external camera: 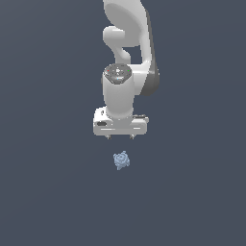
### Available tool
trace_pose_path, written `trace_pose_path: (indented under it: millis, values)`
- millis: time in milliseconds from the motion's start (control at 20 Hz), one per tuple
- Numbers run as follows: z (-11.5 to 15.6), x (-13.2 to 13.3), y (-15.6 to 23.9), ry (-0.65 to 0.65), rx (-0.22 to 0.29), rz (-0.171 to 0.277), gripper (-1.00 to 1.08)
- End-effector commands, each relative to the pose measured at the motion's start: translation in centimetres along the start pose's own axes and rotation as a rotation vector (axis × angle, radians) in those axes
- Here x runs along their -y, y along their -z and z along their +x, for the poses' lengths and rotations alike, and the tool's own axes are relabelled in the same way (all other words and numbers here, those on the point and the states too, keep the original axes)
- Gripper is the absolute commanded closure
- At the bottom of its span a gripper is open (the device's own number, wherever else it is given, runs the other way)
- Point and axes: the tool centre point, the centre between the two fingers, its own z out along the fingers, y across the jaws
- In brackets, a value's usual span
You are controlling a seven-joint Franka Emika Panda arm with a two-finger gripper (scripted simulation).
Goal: Pick up the object and move it to a goal position.
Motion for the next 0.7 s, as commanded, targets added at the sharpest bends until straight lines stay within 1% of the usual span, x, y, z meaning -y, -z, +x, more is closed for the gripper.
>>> trace_pose_path:
  millis: [0,400,650]
  values:
    - [0.6,0.0,-0.7,0.041,0.003,-0.002,-0.92]
    - [3.3,0.1,-4.2,0.225,0.017,-0.006,-0.92]
    - [4.4,0.1,-5.9,0.307,0.022,-0.005,-0.92]
